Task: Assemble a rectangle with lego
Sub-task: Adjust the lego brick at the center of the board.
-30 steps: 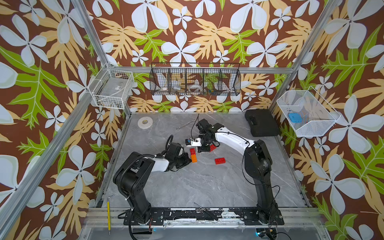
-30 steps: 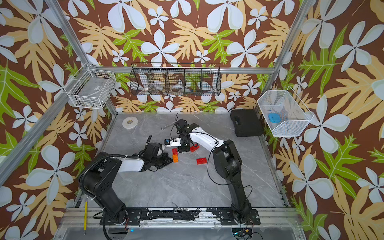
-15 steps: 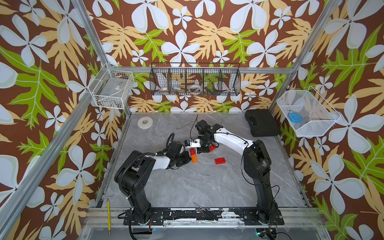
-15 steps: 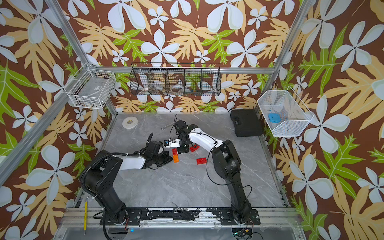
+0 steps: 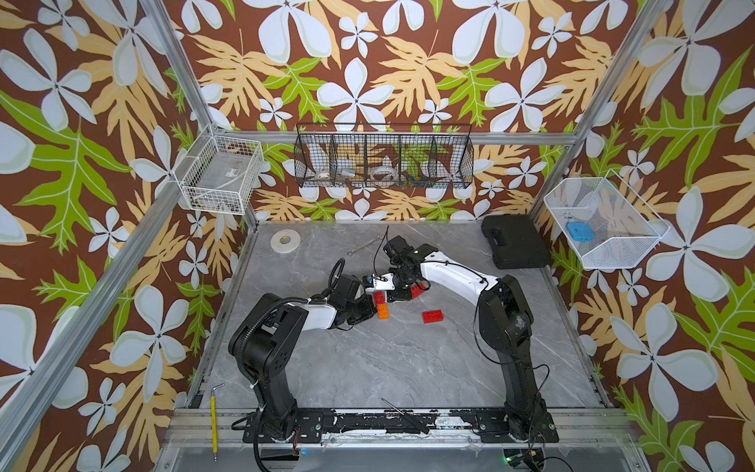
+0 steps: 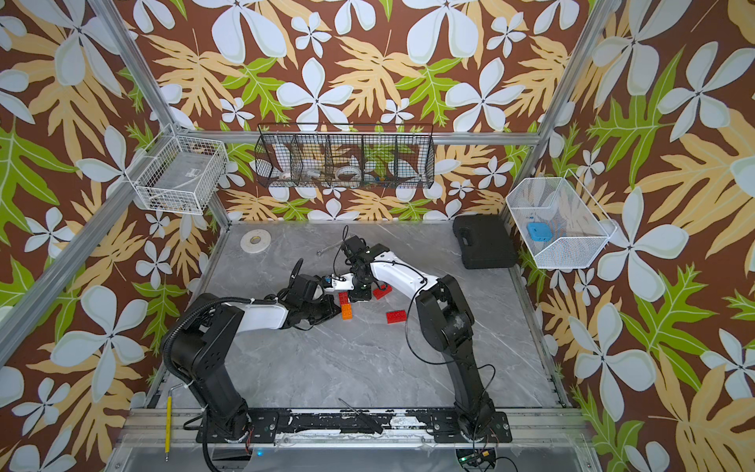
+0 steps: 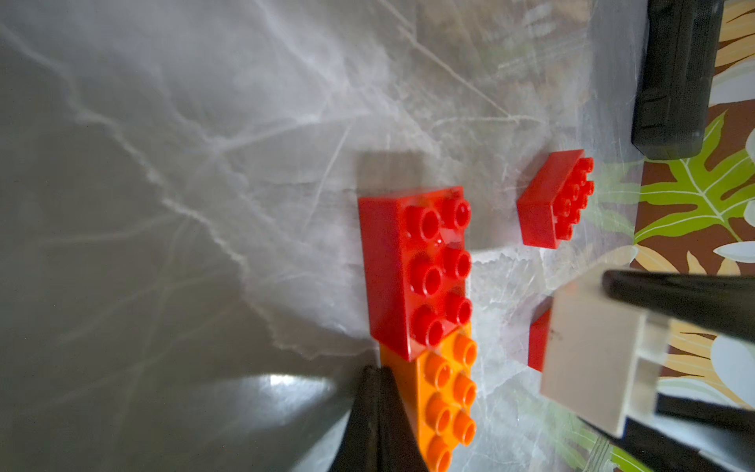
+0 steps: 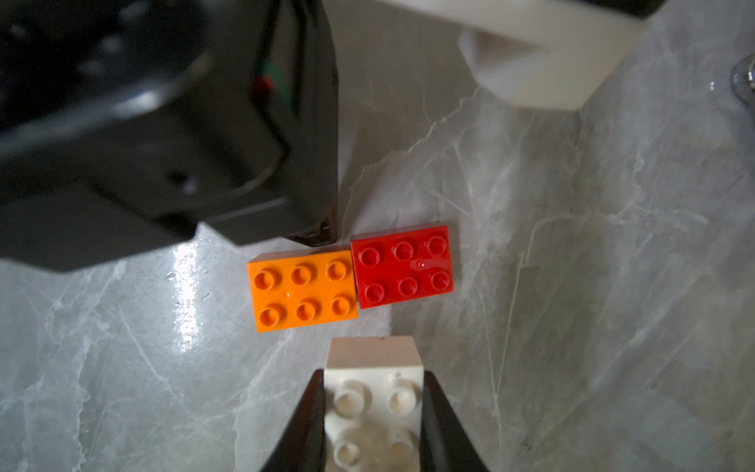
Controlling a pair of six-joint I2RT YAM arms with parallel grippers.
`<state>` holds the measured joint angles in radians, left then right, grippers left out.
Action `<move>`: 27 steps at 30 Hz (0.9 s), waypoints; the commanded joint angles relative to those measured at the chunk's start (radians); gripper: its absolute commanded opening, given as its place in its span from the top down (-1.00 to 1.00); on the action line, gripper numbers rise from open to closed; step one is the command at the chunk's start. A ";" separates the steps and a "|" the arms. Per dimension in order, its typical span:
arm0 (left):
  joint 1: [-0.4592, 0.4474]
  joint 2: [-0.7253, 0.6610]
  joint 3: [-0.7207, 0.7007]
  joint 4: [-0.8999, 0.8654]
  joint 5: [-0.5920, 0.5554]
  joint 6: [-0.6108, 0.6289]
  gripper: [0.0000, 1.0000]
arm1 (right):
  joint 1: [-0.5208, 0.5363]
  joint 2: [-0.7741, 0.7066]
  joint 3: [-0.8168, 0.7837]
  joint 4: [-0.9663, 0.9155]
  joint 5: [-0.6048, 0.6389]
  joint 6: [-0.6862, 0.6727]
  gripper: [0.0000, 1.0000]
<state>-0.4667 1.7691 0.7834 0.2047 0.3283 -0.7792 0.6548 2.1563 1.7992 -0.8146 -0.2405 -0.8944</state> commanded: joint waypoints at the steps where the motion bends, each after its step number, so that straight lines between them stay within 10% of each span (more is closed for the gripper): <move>1: -0.001 -0.027 -0.016 -0.042 -0.016 0.019 0.96 | 0.002 0.003 -0.003 -0.009 -0.017 0.009 1.00; 27: 0.000 -0.213 -0.192 -0.049 -0.058 0.000 0.97 | -0.021 0.029 -0.064 0.034 0.031 0.001 1.00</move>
<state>-0.4667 1.5677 0.5983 0.1551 0.2852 -0.7788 0.6334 2.1796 1.7271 -0.7719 -0.2081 -0.8951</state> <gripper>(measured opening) 0.050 0.299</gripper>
